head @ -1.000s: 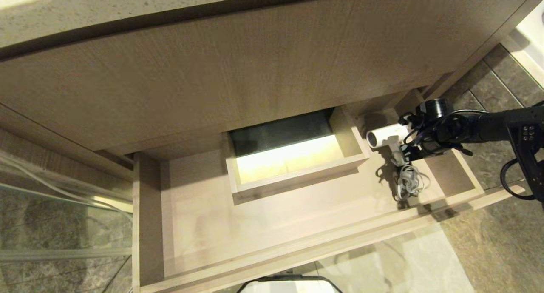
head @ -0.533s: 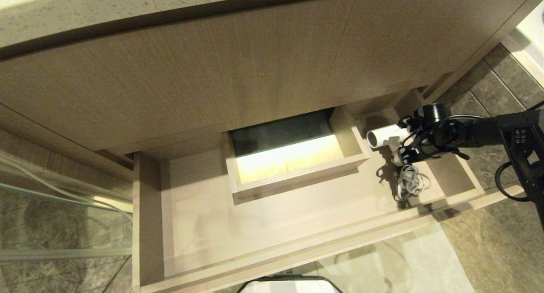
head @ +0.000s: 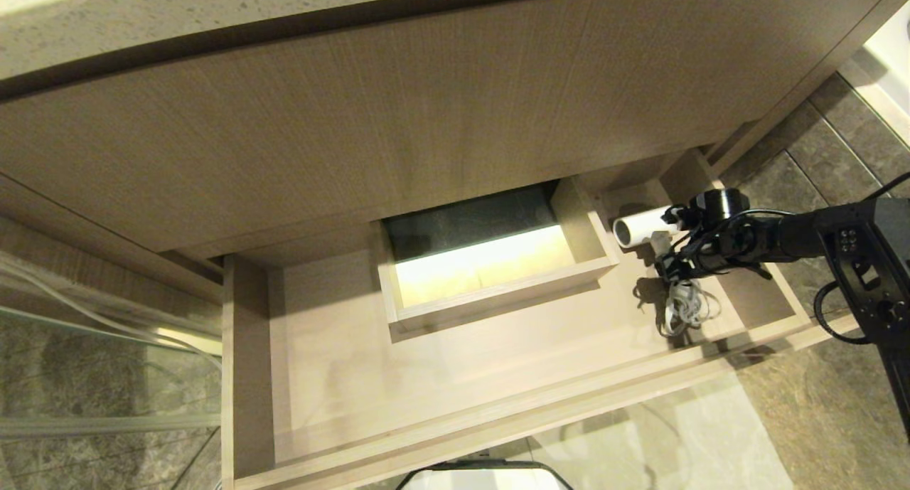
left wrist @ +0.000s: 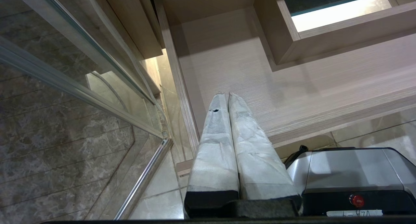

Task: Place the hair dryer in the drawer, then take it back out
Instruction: Take the hairdryer out

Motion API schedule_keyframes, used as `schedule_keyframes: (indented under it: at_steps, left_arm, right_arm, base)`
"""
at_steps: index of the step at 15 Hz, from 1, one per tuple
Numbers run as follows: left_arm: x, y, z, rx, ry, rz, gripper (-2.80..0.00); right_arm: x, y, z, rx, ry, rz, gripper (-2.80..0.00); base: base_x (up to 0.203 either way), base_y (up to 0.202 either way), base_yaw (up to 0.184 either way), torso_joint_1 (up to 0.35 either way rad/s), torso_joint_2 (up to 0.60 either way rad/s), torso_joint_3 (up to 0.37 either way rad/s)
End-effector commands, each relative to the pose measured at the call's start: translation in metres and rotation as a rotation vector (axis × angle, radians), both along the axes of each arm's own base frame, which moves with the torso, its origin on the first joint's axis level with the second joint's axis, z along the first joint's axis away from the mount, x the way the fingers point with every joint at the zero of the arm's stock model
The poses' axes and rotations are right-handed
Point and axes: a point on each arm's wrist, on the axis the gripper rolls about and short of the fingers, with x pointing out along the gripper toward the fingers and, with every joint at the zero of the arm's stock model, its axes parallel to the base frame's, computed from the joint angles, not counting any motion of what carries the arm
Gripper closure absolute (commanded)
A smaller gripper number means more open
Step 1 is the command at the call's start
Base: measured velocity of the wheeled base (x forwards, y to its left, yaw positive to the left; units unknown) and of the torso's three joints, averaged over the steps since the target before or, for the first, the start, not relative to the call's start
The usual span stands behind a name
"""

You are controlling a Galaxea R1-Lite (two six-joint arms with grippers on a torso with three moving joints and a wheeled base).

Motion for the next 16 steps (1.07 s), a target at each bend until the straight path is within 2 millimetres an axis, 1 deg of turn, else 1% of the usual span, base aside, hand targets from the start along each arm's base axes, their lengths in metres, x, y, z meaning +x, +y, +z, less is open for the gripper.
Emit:
schedule_keyframes:
  at_steps: [1, 5, 8, 9, 11, 13, 16]
  left_arm:
    - [0.000, 0.000, 0.000, 0.000, 0.000, 0.000, 0.00]
    - [0.000, 0.000, 0.000, 0.000, 0.000, 0.000, 0.00]
    - [0.000, 0.000, 0.000, 0.000, 0.000, 0.000, 0.00]
    - [0.000, 0.000, 0.000, 0.000, 0.000, 0.000, 0.00]
    - [0.000, 0.000, 0.000, 0.000, -0.002, 0.000, 0.00]
    - [0.000, 0.000, 0.000, 0.000, 0.000, 0.000, 0.00]
    - [0.000, 0.000, 0.000, 0.000, 0.000, 0.000, 0.00]
  right_arm:
    - [0.003, -0.001, -0.011, 0.004, 0.008, 0.012, -2.80]
    - [0.010, 0.000, -0.016, -0.007, -0.053, 0.052, -2.80]
    - [0.011, 0.001, -0.024, 0.009, -0.040, 0.099, -2.80]
    - [0.012, 0.001, -0.026, 0.019, -0.040, 0.127, 0.00]
    - [0.011, 0.001, -0.028, 0.009, -0.028, 0.135, 0.00]
    - [0.012, 0.001, -0.026, 0.007, -0.037, 0.136, 0.00]
    - [0.008, 0.002, -0.010, 0.004, -0.046, 0.140, 0.00]
  base:
    - [0.000, 0.000, 0.000, 0.000, 0.00, 0.000]
    - [0.000, 0.000, 0.000, 0.000, 0.00, 0.000]
    - [0.000, 0.000, 0.000, 0.000, 0.00, 0.000]
    - [0.000, 0.000, 0.000, 0.000, 0.00, 0.000]
    - [0.000, 0.000, 0.000, 0.000, 0.00, 0.000]
    - [0.000, 0.000, 0.000, 0.000, 0.00, 0.000]
    - [0.000, 0.000, 0.000, 0.000, 0.00, 0.000]
